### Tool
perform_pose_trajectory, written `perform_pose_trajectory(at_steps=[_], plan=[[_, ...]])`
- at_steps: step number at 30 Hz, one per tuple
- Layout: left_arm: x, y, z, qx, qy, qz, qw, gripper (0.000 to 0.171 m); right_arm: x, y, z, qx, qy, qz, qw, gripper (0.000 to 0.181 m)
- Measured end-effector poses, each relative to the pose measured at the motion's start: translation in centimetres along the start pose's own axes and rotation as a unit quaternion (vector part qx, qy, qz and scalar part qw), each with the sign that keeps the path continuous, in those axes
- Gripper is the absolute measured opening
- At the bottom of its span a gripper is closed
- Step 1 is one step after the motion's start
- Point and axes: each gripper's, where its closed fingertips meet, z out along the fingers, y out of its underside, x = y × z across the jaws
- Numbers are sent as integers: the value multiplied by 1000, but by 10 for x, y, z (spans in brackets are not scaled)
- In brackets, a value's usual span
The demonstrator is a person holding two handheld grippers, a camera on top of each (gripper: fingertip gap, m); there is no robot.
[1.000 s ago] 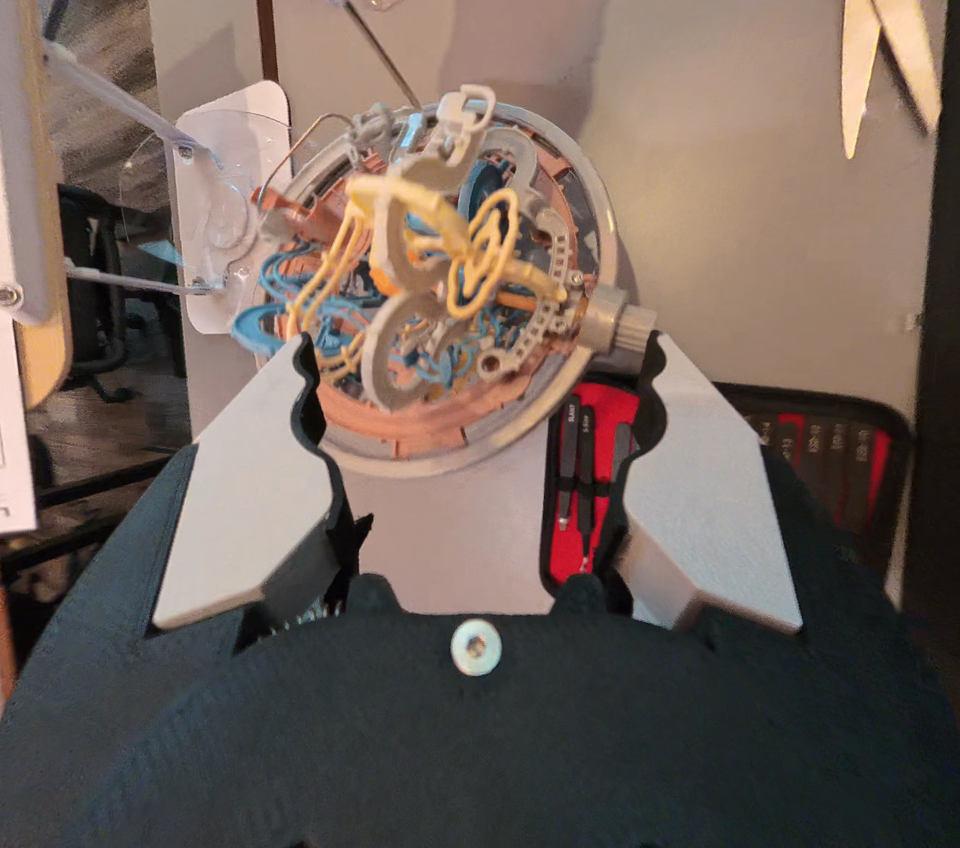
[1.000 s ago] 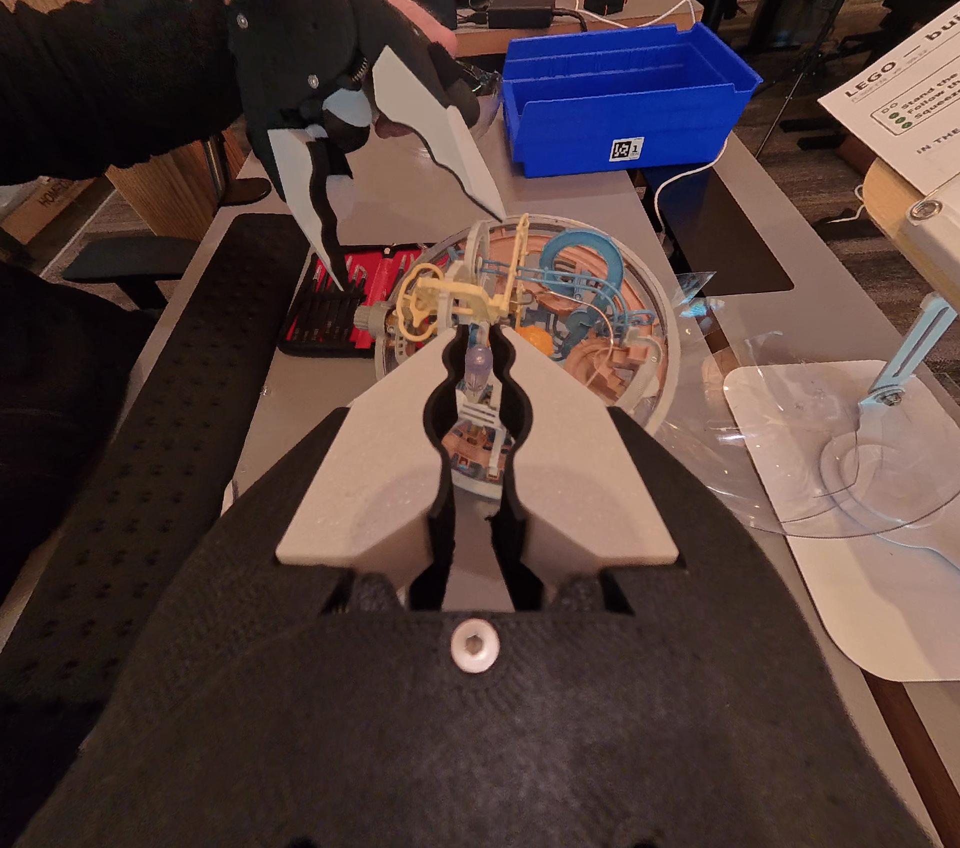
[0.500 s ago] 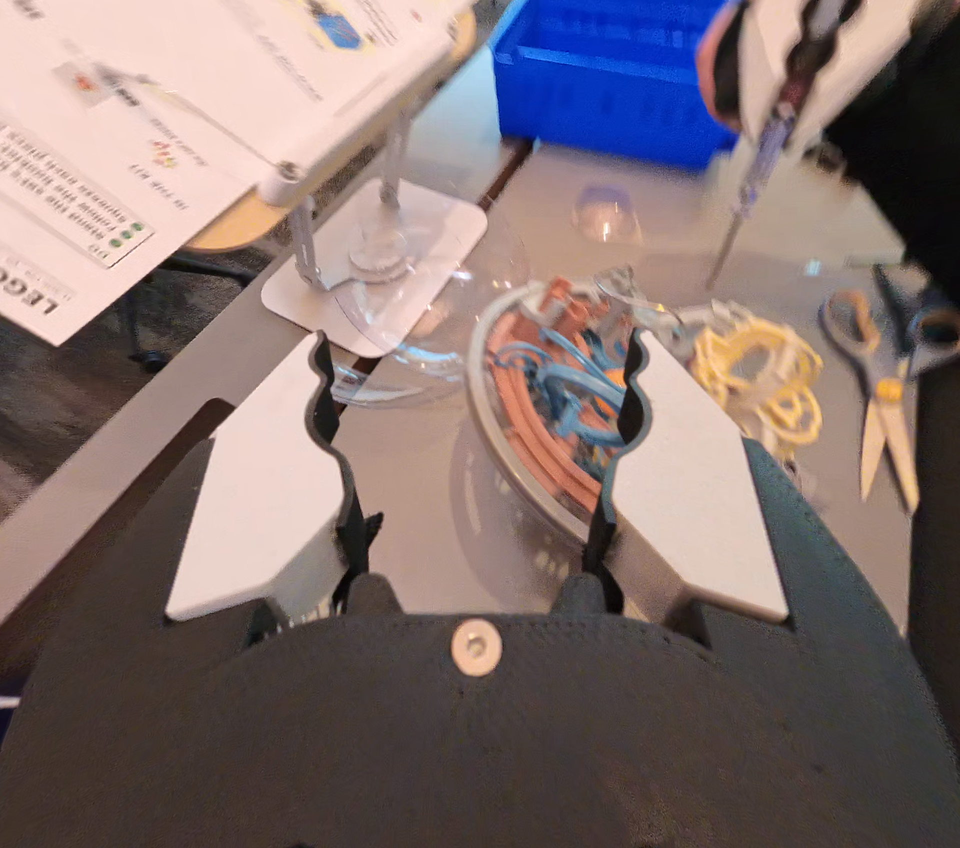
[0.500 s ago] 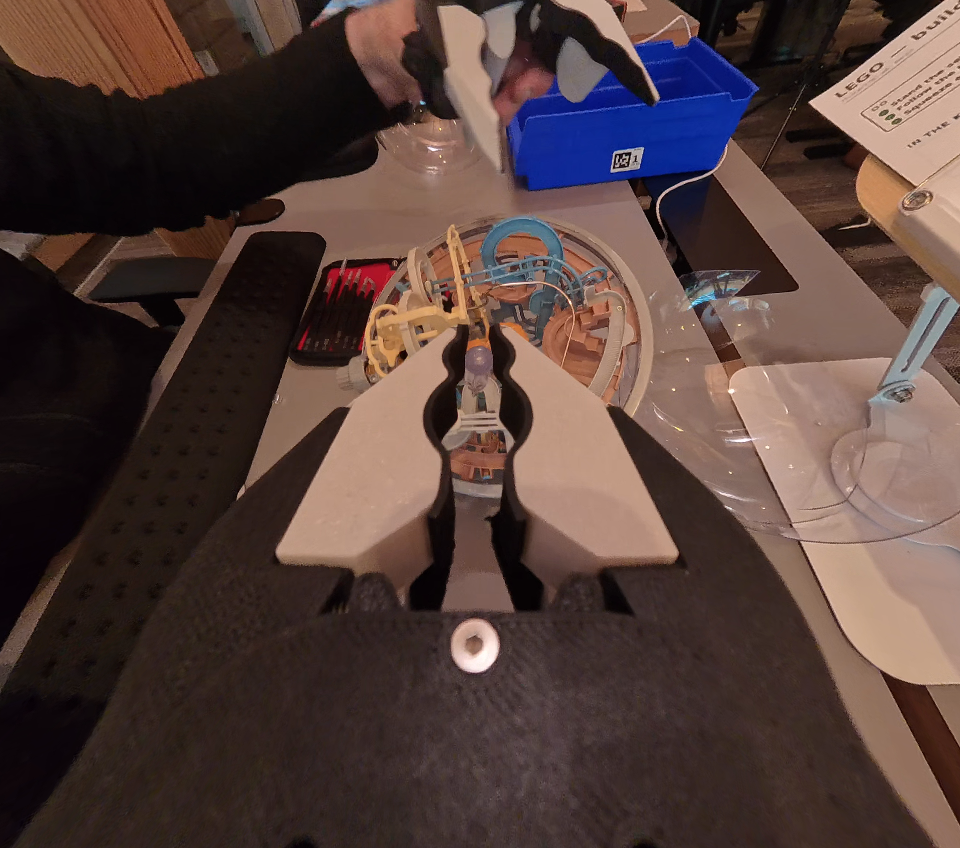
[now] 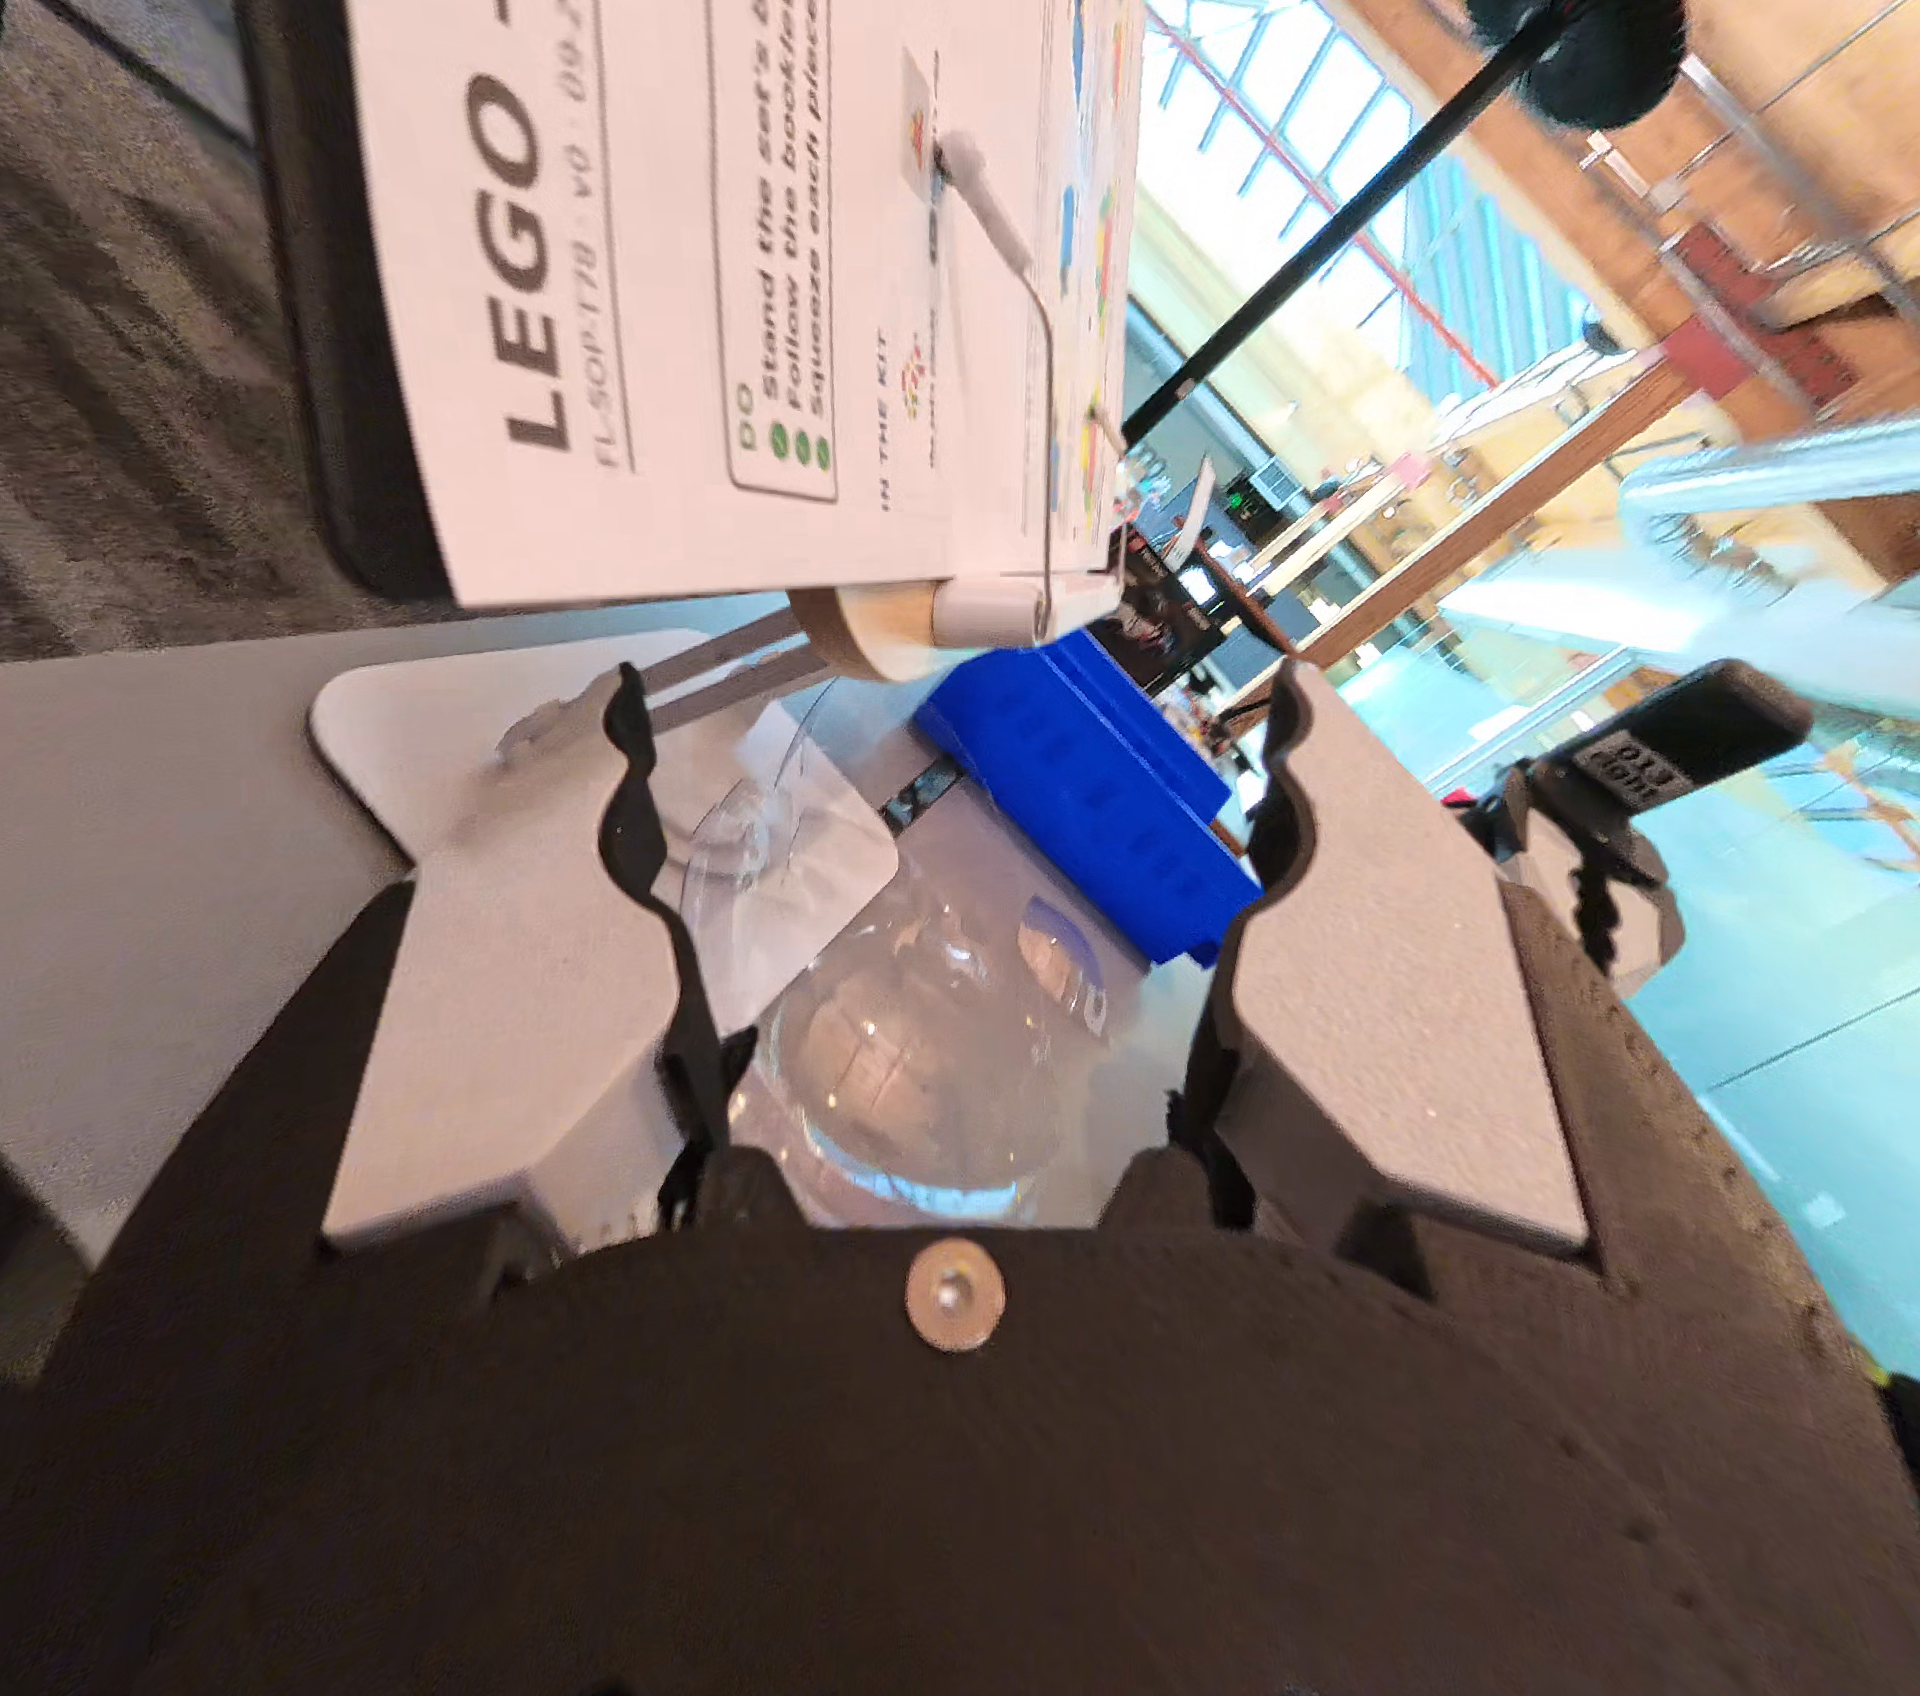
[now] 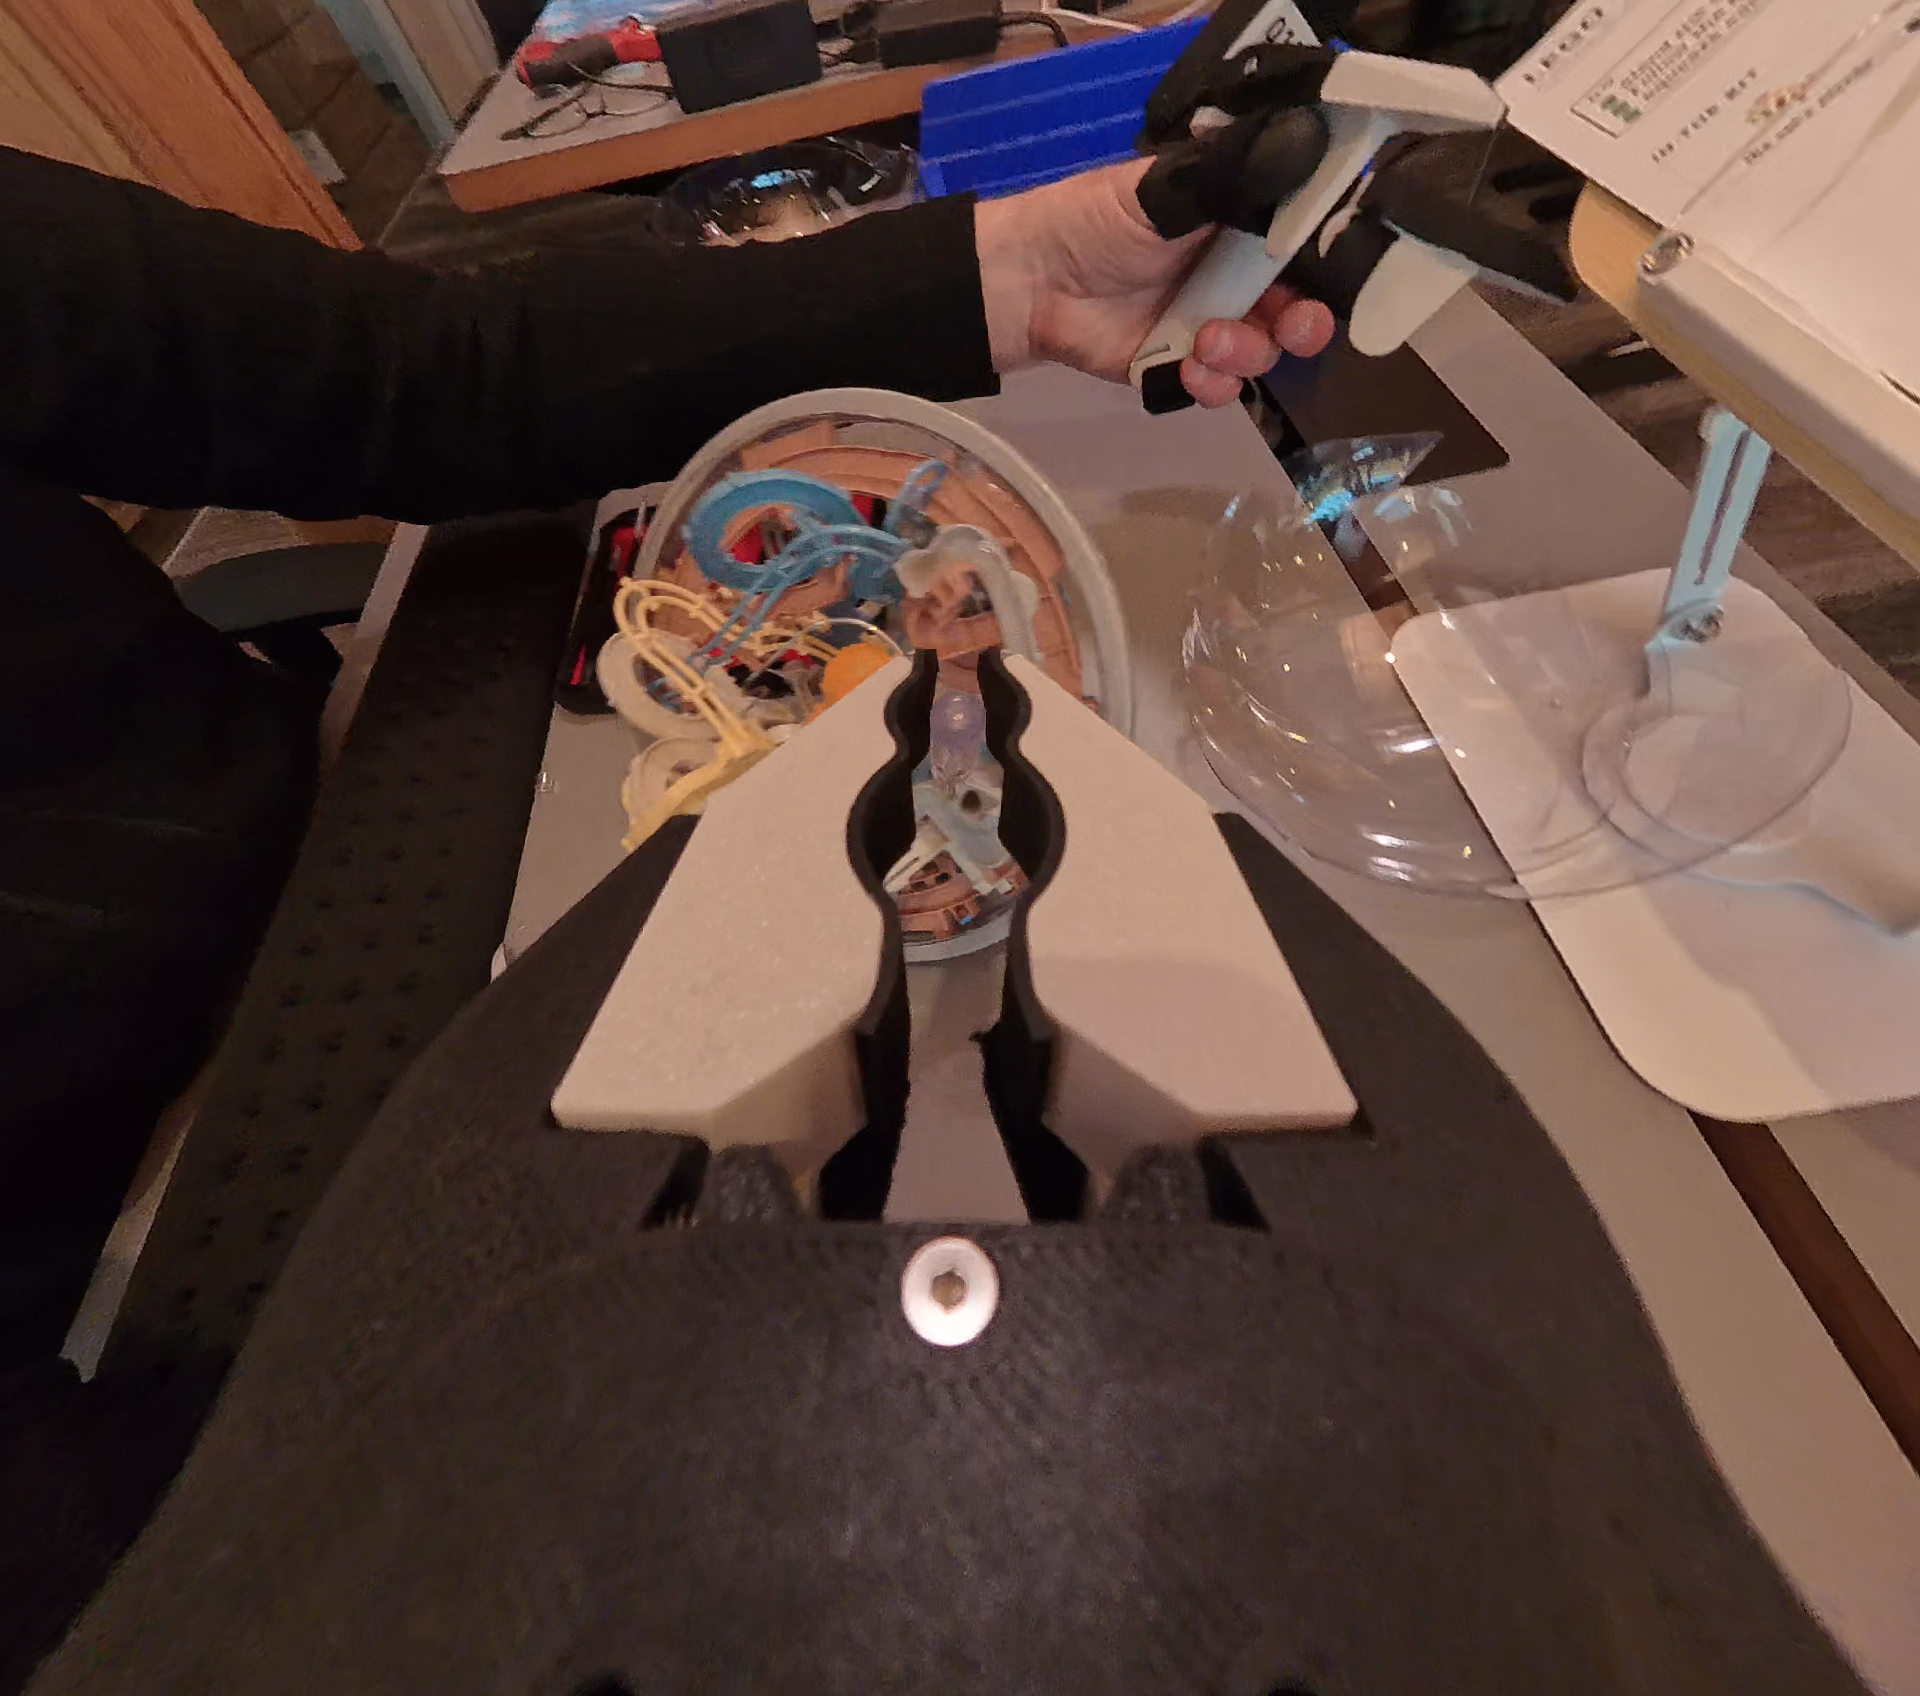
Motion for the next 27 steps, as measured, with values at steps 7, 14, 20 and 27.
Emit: perform_pose_trajectory(at_steps=[7, 14, 20, 27], plan=[[5, -10, 21, 23, 78, -28, 996, 102, 8, 39, -23, -51, 61, 83, 993, 8], [8, -4, 34, 34, 141, -61, 988, 73, 0, 91, -34, -113, 243, -4, 963, 8], [15, -8, 43, 26, 145, -58, 987, 63, -7, 154, -23, -260, 318, -112, 905, 8], [1, 0, 20, -7, 73, -30, 997, 88, -36, 182, 4, -288, 242, -52, 925, 29]])
